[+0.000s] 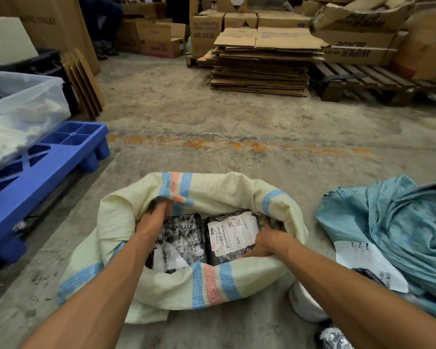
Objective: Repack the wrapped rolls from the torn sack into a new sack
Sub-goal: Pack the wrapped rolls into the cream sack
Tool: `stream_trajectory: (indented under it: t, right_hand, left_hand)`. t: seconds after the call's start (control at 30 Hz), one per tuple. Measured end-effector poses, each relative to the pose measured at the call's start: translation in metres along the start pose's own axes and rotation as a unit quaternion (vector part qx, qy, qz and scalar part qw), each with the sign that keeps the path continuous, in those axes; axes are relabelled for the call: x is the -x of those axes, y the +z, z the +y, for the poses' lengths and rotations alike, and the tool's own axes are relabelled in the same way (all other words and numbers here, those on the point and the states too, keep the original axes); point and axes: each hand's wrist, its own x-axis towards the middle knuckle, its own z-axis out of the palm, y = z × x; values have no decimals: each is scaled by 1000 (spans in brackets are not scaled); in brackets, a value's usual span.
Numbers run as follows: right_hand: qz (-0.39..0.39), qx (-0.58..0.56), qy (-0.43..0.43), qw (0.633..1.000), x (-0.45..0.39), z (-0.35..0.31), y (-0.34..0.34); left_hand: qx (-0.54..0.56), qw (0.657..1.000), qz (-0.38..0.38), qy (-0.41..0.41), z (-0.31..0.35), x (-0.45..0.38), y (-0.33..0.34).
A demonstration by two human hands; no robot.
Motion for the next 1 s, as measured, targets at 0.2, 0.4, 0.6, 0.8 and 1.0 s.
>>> stream_trajectory:
  t: [0.2, 0.4, 0.6, 0.8, 1.0]
  right_hand:
    - [80, -71, -57, 993, 24, 4, 9]
    - [143, -351, -237, 895, 76, 12, -19]
    - [200, -448, -258, 832, 123, 86, -18]
    - [252, -445, -287, 810, 162, 158, 17]
    - [33, -283, -314, 906, 211, 199, 67]
  left_hand:
    - [-267, 960, -70, -41, -31, 18, 10]
    - [-303, 950, -74, 26, -23, 42, 31]
    - [-255, 928, -179, 206, 38, 128, 69]
    - [-291, 856, -359, 232, 58, 196, 104]
    - [-439, 737, -513, 37, 38, 242, 134]
